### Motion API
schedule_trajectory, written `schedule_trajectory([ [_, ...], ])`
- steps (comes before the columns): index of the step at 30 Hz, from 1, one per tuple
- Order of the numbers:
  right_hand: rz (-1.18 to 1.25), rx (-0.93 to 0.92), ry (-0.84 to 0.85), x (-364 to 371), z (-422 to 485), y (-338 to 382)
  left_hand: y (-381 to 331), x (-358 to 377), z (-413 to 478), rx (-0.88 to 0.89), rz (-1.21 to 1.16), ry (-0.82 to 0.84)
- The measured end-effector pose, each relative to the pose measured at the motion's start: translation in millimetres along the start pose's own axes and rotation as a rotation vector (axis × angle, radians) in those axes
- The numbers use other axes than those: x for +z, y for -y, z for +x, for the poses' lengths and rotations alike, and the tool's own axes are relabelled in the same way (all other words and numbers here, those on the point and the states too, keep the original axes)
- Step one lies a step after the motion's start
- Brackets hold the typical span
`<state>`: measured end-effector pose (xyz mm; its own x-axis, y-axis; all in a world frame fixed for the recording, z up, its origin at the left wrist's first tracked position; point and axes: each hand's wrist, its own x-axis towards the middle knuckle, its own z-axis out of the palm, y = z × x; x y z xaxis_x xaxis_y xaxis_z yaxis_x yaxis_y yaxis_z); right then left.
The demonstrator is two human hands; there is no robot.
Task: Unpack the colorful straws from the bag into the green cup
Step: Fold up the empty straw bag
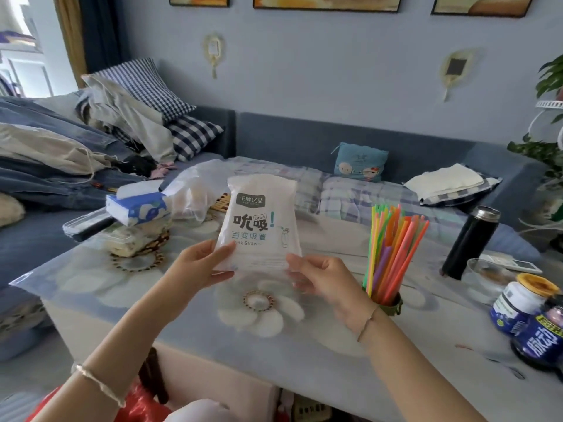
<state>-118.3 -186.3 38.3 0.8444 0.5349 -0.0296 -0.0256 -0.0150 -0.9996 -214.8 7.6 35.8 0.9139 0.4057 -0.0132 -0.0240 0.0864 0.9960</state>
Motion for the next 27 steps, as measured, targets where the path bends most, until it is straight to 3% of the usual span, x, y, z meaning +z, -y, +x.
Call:
schedule_trajectory([
  [4, 0.108, -0.065, 0.05, 49, 6, 0, 12, -39, -2, 0.028, -0.163, -0.239],
  [8, -0.01, -0.056, 0.189, 97, 7, -21, 25, -93, -27, -0.059, -0.1, -0.159],
  [10, -0.109, -0.012, 0.265, 119, 8, -34, 40, -121, -47, -0.066, -0.035, -0.206],
  [14, -0.225, 0.086, 0.338, 149, 12, -71, 91, -186, -90, -0.094, 0.058, -0.541],
  [17, -0.362, 0.164, 0.413, 166, 14, -104, 150, -227, -131, -0.258, 0.104, -0.712],
  [21, -0.532, 0.211, 0.512, 183, 23, -137, 223, -237, -156, -0.486, 0.015, -0.762],
  [27, -0.657, 0.198, 0.568, 205, 29, -179, 287, -224, -154, -0.588, -0.14, -0.803],
])
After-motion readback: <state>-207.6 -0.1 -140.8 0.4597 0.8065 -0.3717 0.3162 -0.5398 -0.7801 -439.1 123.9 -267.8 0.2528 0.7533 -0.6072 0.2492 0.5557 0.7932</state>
